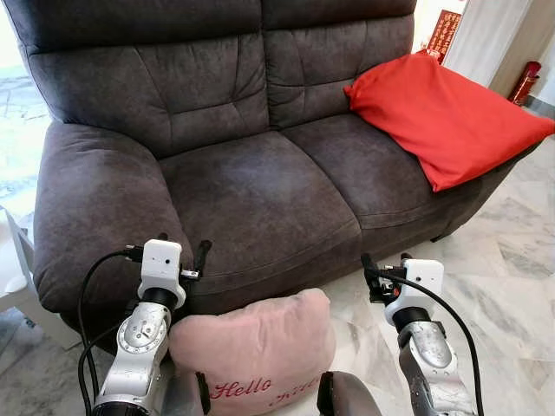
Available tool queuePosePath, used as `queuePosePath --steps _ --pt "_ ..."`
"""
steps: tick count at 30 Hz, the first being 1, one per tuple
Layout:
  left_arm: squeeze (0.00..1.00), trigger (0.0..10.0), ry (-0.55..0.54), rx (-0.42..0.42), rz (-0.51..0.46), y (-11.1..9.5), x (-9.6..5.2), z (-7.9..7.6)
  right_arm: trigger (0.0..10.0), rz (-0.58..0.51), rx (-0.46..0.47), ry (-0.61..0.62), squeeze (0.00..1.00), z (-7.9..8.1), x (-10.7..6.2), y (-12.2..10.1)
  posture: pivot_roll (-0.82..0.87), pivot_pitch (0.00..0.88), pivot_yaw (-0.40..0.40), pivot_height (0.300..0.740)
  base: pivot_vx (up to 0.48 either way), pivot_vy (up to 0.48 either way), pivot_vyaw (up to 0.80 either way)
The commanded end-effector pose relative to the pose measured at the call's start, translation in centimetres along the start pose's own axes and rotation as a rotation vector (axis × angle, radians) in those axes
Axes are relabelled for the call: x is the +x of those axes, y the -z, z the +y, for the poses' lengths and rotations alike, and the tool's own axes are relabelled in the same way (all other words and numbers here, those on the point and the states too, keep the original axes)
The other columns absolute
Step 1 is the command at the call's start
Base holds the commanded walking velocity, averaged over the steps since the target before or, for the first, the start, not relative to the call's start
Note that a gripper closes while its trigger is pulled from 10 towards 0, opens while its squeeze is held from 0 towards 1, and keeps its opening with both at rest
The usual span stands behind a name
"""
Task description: Move the pillow to the sofa from floor
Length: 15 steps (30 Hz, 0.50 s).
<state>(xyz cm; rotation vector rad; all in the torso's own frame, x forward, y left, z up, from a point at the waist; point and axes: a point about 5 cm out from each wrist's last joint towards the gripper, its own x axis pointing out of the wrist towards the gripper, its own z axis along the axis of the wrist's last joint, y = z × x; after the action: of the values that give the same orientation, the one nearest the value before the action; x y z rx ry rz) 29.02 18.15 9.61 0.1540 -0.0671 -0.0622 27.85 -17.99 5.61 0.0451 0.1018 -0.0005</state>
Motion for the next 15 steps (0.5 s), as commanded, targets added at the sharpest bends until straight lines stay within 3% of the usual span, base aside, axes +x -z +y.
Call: queuePosePath --steps 1,15 --pt "0.0 10.0 0.0 -0.01 0.004 -0.07 -0.05 0.07 10.0 -0.013 -0.006 -0.002 0.0 -0.13 0.01 -0.44 0.03 0.0 -0.057 0.545 0.0 0.0 0.0" --pt "0.0 10.0 -0.006 -0.011 0.007 -0.07 -0.09 0.1 10.0 -0.017 -0.031 -0.027 0.0 0.04 -0.12 -0.41 0.03 0.0 -0.062 0.535 0.0 0.0 0.0"
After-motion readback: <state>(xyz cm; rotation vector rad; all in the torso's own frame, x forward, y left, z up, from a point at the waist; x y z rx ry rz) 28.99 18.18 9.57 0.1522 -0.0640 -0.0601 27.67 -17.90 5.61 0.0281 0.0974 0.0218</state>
